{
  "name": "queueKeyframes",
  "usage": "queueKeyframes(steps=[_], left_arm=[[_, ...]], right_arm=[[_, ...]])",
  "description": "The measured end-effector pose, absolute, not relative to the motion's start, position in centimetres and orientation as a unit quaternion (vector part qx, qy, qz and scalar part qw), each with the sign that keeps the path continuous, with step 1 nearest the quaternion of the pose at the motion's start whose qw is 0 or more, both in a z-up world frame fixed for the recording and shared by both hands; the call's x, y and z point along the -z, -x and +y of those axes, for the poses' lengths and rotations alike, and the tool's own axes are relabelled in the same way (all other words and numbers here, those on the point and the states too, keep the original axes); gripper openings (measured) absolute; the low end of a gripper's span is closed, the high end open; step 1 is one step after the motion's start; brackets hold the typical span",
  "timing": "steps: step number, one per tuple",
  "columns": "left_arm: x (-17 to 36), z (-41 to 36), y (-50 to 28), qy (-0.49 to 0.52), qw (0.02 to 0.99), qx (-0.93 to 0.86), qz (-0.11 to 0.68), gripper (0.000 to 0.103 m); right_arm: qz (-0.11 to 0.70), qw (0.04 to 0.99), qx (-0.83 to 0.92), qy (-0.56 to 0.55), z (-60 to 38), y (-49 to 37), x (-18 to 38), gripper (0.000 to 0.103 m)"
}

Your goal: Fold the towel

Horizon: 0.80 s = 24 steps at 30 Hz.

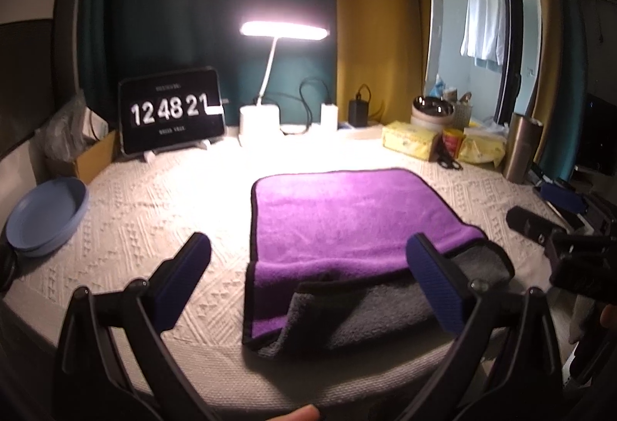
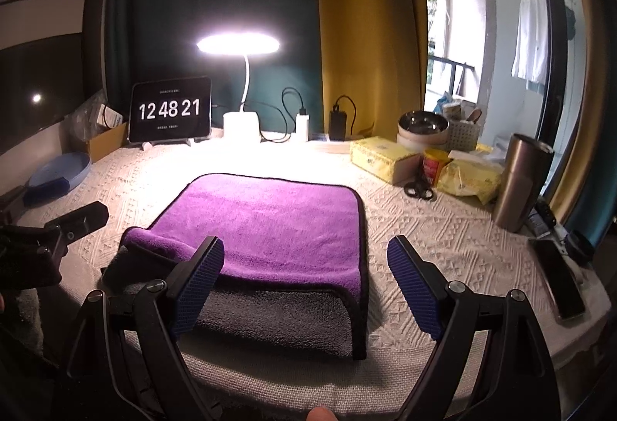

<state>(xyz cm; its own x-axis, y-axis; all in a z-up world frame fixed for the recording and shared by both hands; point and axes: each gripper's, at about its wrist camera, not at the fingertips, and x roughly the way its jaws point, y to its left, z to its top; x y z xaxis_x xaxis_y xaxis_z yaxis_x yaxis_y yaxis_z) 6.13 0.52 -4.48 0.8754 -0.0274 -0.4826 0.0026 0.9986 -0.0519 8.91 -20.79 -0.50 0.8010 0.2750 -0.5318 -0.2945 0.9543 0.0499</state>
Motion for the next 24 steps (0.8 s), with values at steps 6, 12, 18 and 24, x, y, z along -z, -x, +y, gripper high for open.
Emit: queueKeyframes(steps=[6,12,18,24], left_arm=[[7.1,0.3,-7.9,0.029,0.953,0.025,0.300,0.101],[9.4,0.3,-8.7,0.040,0.939,0.037,0.340,0.085],[11.1,0.4,-9.2,0.050,0.924,0.045,0.378,0.067],[12.2,0.5,-9.2,0.051,0.914,0.055,0.398,0.042]], right_arm=[[0.310,0.940,-0.140,0.012,-21.6,-11.0,2.5,0.079],[0.354,0.925,-0.136,-0.001,-22.3,-12.3,5.2,0.067],[0.389,0.912,-0.133,-0.013,-22.6,-12.8,7.3,0.050],[0.401,0.905,-0.140,-0.001,-22.1,-12.7,8.1,0.029]])
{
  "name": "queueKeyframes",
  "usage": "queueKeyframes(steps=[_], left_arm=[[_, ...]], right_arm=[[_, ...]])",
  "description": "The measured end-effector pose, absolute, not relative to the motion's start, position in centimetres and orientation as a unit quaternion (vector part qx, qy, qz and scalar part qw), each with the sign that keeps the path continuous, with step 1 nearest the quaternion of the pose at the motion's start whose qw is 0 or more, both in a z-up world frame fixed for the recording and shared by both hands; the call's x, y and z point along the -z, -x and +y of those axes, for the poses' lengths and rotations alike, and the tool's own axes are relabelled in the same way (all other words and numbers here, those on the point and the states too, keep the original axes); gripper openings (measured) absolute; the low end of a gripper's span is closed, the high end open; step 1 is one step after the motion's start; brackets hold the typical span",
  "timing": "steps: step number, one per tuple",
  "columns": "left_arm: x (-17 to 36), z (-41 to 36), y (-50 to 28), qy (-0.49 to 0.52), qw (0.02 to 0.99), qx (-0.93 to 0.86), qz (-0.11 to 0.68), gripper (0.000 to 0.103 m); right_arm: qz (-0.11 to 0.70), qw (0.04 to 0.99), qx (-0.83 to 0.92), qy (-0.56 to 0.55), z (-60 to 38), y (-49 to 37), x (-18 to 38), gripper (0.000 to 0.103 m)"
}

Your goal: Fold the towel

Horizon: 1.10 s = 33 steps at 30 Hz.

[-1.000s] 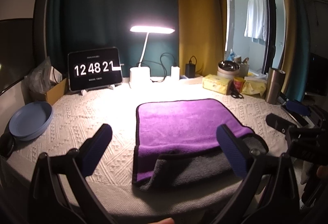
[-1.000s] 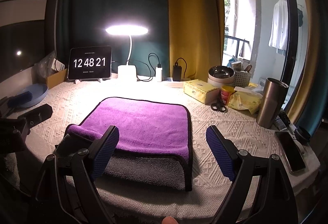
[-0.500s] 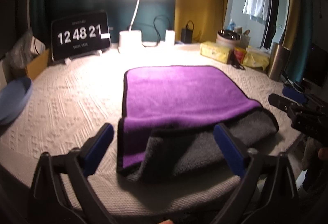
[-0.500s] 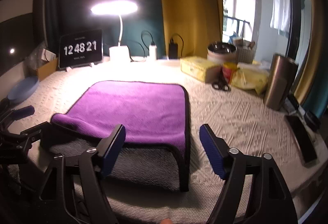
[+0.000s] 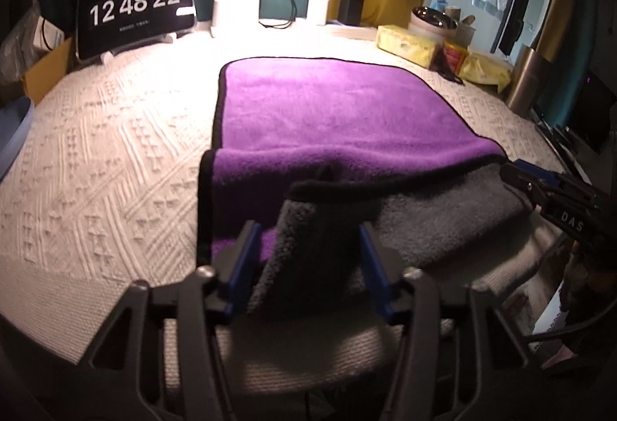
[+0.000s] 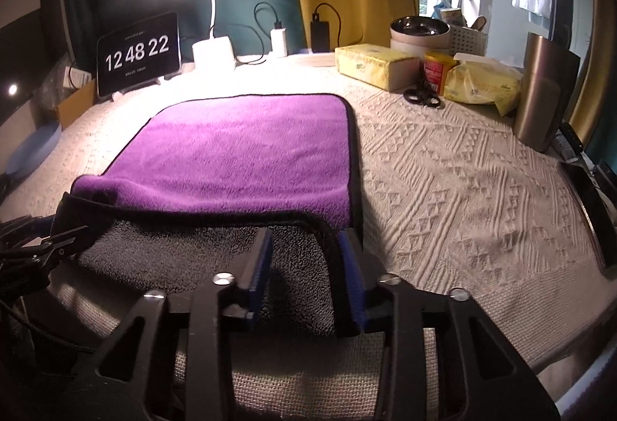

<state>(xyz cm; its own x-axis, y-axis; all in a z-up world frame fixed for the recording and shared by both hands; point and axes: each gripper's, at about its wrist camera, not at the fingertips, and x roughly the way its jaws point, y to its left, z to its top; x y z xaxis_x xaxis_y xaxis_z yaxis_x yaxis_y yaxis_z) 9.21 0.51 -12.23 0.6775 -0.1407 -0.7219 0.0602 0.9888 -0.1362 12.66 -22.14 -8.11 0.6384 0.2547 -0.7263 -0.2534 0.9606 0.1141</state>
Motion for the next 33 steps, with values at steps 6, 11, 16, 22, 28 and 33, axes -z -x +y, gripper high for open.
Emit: queueKeyframes(steps=[6,11,16,22,28,33], left_arm=[[11.7,0.3,-8.8,0.045,0.916,0.062,0.394,0.020],[10.0,0.3,-8.2,0.038,0.926,0.061,0.370,0.018],[8.0,0.5,-8.4,0.035,0.934,0.064,0.350,0.016],[5.8,0.6,-9.0,0.032,0.945,0.064,0.321,0.016],[4.4,0.9,-10.4,0.032,0.951,0.061,0.303,0.016],[3.3,1.3,-12.2,0.035,0.955,0.059,0.288,0.016]], right_arm=[[0.388,0.911,-0.138,0.007,-22.3,-12.1,7.7,0.006],[0.350,0.927,-0.131,0.025,-22.4,-11.3,5.8,0.006],[0.316,0.939,-0.134,0.024,-22.7,-11.1,3.9,0.005],[0.288,0.948,-0.132,0.021,-23.1,-11.7,2.1,0.005],[0.268,0.953,-0.139,0.023,-23.2,-13.3,1.2,0.005],[0.252,0.957,-0.144,0.024,-23.1,-14.9,0.7,0.005]])
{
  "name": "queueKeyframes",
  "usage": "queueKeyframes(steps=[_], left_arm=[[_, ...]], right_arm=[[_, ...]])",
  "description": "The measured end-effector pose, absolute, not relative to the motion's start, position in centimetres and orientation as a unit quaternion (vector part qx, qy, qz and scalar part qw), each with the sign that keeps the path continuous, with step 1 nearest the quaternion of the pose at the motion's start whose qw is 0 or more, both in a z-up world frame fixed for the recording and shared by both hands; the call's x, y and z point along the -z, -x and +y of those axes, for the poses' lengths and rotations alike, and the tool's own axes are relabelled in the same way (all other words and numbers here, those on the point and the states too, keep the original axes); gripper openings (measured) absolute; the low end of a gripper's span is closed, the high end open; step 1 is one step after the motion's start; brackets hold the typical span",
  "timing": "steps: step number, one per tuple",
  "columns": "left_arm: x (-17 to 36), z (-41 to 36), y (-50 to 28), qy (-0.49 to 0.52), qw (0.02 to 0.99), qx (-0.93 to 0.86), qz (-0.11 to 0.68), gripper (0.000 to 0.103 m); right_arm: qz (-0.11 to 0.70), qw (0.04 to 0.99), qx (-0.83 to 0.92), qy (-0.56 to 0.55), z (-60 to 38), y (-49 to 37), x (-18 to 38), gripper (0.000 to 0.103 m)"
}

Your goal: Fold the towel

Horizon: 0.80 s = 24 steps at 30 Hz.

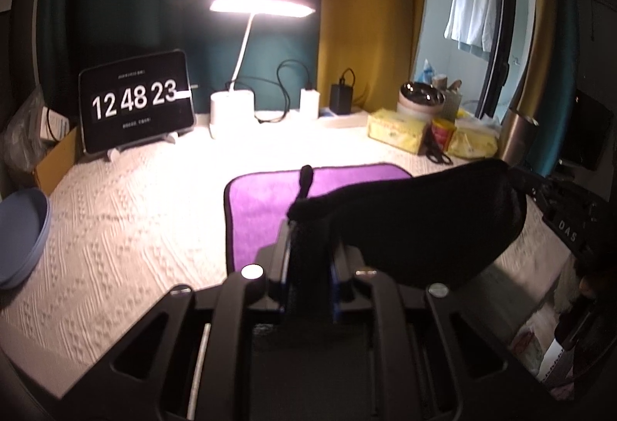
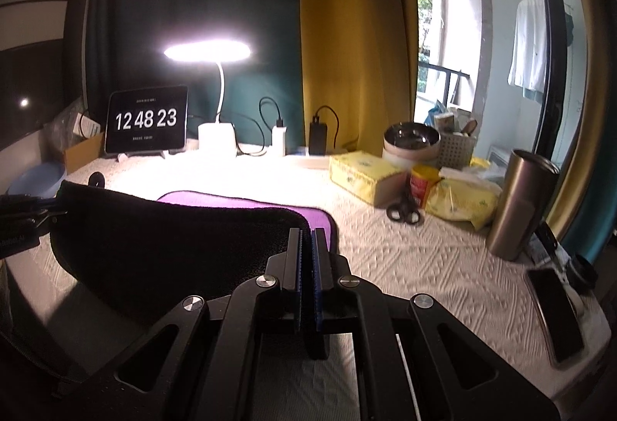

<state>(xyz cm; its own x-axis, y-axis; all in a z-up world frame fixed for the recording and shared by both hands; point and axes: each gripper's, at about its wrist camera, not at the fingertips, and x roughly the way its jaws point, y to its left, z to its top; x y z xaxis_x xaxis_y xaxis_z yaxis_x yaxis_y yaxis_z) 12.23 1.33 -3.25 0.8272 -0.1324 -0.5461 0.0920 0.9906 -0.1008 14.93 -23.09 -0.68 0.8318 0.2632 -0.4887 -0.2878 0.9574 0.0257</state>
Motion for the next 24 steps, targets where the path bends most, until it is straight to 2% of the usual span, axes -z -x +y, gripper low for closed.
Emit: queueKeyframes(steps=[12,24], left_arm=[[2.0,1.5,-17.2,0.016,0.964,0.050,0.261,0.016],[3.2,2.0,-23.2,0.014,0.962,0.050,0.267,0.016]], right_arm=[[0.226,0.962,-0.153,0.027,-22.4,-19.7,0.2,0.005],[0.231,0.959,-0.163,0.034,-21.1,-25.3,1.5,0.005]])
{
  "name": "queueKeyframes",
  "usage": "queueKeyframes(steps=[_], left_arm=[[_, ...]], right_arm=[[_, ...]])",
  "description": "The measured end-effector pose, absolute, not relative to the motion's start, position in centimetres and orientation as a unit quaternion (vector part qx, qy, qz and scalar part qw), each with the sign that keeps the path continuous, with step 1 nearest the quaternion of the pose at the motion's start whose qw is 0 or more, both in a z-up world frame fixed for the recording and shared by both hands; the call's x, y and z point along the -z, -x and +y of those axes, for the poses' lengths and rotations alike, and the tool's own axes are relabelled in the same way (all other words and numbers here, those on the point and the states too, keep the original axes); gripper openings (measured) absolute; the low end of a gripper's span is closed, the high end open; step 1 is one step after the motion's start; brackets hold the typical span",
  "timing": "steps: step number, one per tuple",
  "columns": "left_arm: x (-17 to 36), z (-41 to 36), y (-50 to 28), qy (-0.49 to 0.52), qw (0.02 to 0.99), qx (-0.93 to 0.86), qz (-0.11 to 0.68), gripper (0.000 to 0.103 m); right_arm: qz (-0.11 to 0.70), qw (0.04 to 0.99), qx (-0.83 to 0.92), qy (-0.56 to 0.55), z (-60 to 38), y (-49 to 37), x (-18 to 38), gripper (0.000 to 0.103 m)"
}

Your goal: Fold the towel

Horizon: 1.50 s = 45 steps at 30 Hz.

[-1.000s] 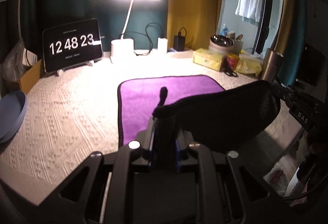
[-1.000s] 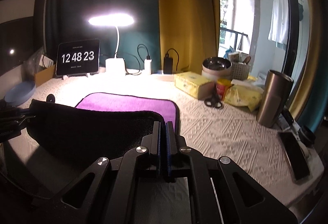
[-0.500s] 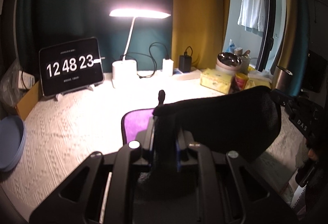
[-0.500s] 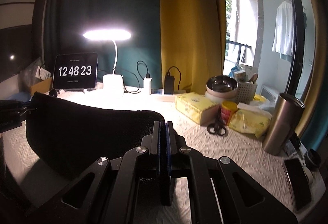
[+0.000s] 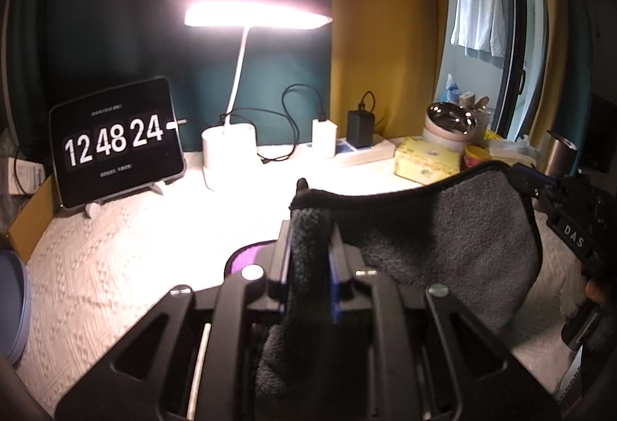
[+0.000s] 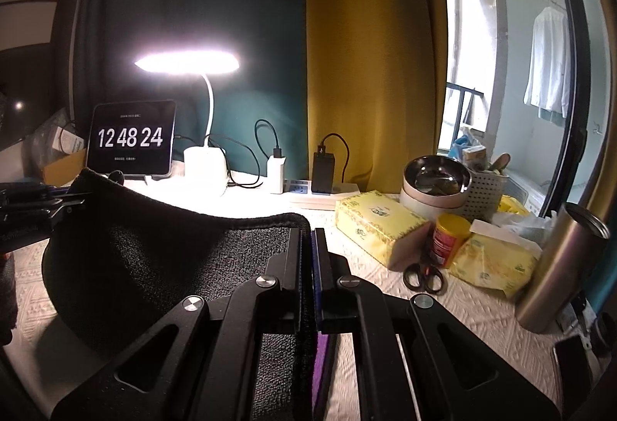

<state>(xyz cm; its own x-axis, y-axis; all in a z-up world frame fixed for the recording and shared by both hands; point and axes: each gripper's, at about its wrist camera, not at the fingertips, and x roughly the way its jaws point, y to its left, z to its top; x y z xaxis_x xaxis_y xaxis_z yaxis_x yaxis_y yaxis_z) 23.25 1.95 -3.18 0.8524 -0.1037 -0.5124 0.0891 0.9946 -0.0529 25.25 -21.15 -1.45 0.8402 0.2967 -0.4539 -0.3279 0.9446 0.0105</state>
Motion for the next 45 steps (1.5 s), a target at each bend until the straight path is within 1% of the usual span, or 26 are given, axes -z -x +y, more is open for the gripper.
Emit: queueKeyframes(steps=[8,23,24,29,33,34,35,36,37,38,39,40,41,42,43,45], left_arm=[[5.1,2.5,-26.8,0.018,0.957,0.046,0.286,0.016],[9.9,3.6,-31.7,0.020,0.931,0.024,0.364,0.016],[10.1,3.7,-32.0,0.020,0.928,0.022,0.372,0.018],[10.9,4.3,-32.9,0.028,0.915,0.010,0.403,0.019],[10.8,4.1,-32.7,0.016,0.915,-0.002,0.403,0.026],[10.8,4.1,-32.8,0.012,0.914,-0.005,0.405,0.027],[10.8,4.1,-32.8,0.009,0.914,-0.007,0.405,0.031],[10.8,4.2,-32.8,0.009,0.915,-0.010,0.404,0.041],[10.5,4.3,-32.7,0.013,0.916,-0.013,0.400,0.048],[10.0,4.5,-32.4,0.019,0.920,-0.012,0.392,0.059],[9.6,4.6,-32.2,0.022,0.922,-0.011,0.387,0.072],[9.2,4.7,-32.0,0.024,0.924,-0.010,0.381,0.076],[8.9,4.7,-31.9,0.025,0.910,-0.012,0.414,0.079],[8.6,4.7,-31.8,0.024,0.910,-0.013,0.414,0.079],[8.4,4.7,-31.7,0.023,0.910,-0.015,0.415,0.079],[8.0,4.7,-31.3,0.024,0.909,-0.016,0.416,0.079]], right_arm=[[0.262,0.949,-0.169,0.036,-20.0,-28.9,3.7,0.005],[0.331,0.931,-0.136,0.072,-18.5,-33.3,7.6,0.006],[0.332,0.931,-0.134,0.073,-18.5,-33.4,7.7,0.006],[0.361,0.920,-0.130,0.082,-18.1,-34.2,8.5,0.006],[0.371,0.915,-0.127,0.092,-17.8,-34.4,8.8,0.006],[0.374,0.914,-0.126,0.093,-17.7,-34.5,8.9,0.007],[0.377,0.913,-0.125,0.095,-17.6,-34.6,9.0,0.008],[0.378,0.912,-0.123,0.096,-17.6,-34.7,9.1,0.012],[0.379,0.913,-0.122,0.096,-17.6,-34.6,9.1,0.019],[0.378,0.913,-0.121,0.092,-17.8,-34.5,9.0,0.023],[0.376,0.914,-0.121,0.089,-17.9,-34.3,8.8,0.030],[0.371,0.917,-0.121,0.086,-18.0,-34.0,8.5,0.037],[0.367,0.918,-0.119,0.087,-18.1,-33.7,8.2,0.040],[0.366,0.919,-0.119,0.087,-18.1,-33.5,8.0,0.046],[0.365,0.919,-0.119,0.086,-18.1,-33.4,7.8,0.048],[0.364,0.920,-0.120,0.084,-18.2,-32.9,7.3,0.048]])
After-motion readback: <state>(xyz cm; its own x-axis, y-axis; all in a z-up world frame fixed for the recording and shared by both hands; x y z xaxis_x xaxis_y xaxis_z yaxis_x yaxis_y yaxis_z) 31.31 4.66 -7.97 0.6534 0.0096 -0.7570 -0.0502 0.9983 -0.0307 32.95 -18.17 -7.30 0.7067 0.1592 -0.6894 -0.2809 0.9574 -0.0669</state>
